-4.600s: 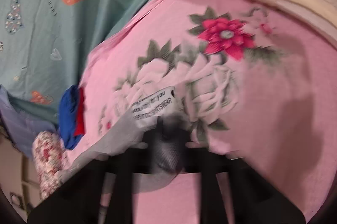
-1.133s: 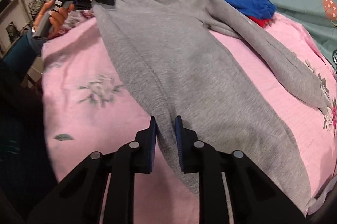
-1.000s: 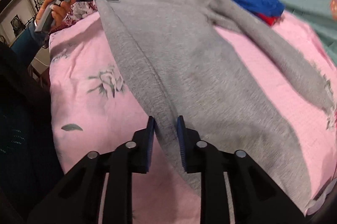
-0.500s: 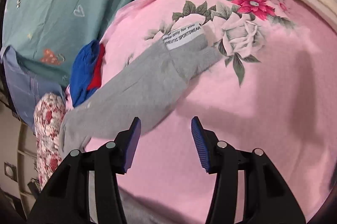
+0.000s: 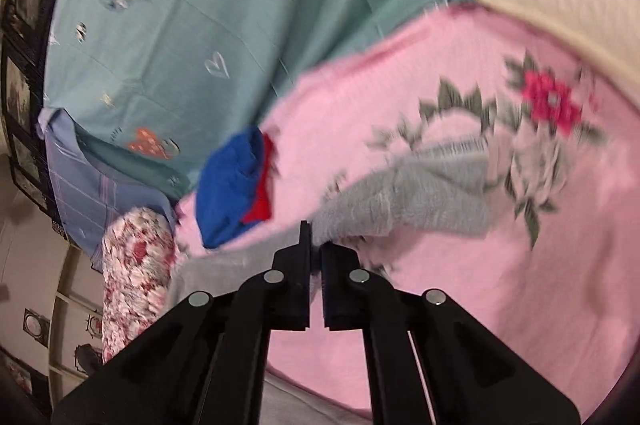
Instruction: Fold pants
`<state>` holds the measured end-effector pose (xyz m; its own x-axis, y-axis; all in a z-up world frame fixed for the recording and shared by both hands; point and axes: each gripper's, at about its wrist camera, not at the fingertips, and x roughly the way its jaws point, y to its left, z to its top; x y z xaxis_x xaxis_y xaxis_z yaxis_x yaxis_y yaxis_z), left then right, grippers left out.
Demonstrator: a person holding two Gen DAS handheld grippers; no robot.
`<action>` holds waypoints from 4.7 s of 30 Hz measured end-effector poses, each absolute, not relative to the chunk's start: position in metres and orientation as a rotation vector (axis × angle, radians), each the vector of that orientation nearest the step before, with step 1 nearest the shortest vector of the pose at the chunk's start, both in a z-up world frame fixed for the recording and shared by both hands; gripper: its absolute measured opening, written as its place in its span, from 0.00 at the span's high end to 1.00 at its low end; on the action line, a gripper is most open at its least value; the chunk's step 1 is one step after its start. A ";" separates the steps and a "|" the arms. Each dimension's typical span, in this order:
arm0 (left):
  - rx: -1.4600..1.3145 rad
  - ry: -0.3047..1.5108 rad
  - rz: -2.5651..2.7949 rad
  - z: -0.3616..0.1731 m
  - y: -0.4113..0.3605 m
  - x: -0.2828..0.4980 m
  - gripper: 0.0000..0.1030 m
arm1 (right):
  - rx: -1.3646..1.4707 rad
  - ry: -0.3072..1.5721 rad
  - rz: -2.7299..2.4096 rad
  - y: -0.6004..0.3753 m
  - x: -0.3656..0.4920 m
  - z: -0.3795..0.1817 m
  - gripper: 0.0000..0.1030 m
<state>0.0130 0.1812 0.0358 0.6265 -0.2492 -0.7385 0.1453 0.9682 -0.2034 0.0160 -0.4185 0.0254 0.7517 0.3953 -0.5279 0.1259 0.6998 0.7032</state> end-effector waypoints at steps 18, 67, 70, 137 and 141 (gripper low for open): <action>-0.146 0.925 -0.096 0.029 0.227 0.068 0.23 | 0.004 0.917 0.287 -0.284 0.071 0.031 0.41; -0.447 1.053 -0.303 -0.027 0.250 0.164 0.58 | -0.393 0.901 0.663 -0.125 0.153 0.010 0.96; -0.372 0.981 -0.343 0.000 0.247 0.145 0.57 | -0.412 0.839 0.655 -0.132 0.131 0.040 0.96; -0.141 0.917 -0.155 0.041 0.265 -0.080 0.43 | -0.055 0.916 0.468 -0.167 -0.033 0.040 0.37; -0.128 0.853 -0.303 0.055 0.217 -0.068 0.35 | 0.096 1.082 0.076 -0.227 0.049 0.028 0.28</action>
